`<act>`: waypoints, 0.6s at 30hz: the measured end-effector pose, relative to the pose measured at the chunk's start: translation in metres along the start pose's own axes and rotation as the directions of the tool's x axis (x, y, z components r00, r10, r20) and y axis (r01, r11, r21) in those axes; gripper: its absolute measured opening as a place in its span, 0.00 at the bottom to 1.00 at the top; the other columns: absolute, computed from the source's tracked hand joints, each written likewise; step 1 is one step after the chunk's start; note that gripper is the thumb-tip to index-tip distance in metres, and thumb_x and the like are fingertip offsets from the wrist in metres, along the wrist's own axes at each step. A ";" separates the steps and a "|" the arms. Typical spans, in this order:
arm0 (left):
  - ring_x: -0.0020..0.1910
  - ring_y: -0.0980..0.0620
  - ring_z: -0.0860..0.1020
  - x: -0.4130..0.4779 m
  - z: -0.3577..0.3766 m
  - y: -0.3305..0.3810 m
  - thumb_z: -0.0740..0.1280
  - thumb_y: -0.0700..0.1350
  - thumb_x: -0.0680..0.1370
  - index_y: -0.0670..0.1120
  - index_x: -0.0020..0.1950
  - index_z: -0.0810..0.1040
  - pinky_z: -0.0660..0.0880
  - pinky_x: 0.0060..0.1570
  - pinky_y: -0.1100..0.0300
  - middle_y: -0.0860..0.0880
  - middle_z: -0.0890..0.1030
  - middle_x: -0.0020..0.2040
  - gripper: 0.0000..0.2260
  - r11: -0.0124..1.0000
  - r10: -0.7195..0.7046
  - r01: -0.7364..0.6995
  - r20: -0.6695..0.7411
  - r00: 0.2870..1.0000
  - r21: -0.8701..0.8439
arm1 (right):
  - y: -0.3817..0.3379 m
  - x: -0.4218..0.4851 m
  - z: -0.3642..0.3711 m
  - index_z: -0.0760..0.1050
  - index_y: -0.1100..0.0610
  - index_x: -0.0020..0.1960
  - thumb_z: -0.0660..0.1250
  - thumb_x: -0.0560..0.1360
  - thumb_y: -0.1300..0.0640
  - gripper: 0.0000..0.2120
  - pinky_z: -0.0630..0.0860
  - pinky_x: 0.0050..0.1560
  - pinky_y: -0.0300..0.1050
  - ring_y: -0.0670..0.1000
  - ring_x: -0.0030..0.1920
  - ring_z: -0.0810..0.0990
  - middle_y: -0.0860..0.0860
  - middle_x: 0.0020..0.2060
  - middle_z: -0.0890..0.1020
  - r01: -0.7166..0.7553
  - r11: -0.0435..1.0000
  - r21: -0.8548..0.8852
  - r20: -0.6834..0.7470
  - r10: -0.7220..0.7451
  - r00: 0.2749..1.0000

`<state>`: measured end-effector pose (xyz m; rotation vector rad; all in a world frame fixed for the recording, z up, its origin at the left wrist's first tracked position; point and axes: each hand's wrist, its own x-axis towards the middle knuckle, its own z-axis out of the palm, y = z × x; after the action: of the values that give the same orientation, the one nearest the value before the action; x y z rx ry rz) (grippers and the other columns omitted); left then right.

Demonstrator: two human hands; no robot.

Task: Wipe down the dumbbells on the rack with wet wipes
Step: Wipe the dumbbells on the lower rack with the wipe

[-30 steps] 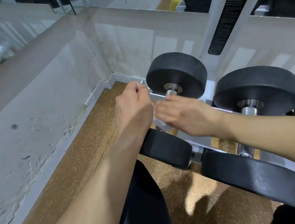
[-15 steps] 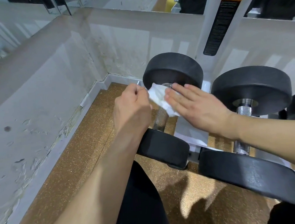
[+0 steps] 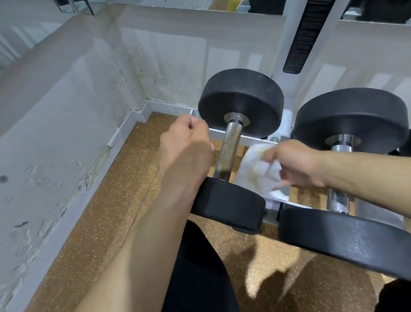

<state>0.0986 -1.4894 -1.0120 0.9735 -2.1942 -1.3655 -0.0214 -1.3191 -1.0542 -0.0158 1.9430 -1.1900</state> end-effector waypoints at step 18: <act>0.37 0.48 0.82 0.000 0.001 0.005 0.56 0.51 0.77 0.49 0.41 0.77 0.80 0.47 0.43 0.48 0.82 0.35 0.12 1.000 -0.001 0.001 -0.023 1.000 0.010 | -0.013 0.009 0.049 0.74 0.65 0.64 0.52 0.74 0.62 0.22 0.82 0.49 0.52 0.63 0.55 0.83 0.64 0.59 0.81 -0.067 0.731 0.679 0.257 -0.151 0.955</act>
<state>0.0960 -1.4873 -1.0086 0.9888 -2.1865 -1.3383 -0.0004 -1.3652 -1.0601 0.1428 1.1541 -1.7663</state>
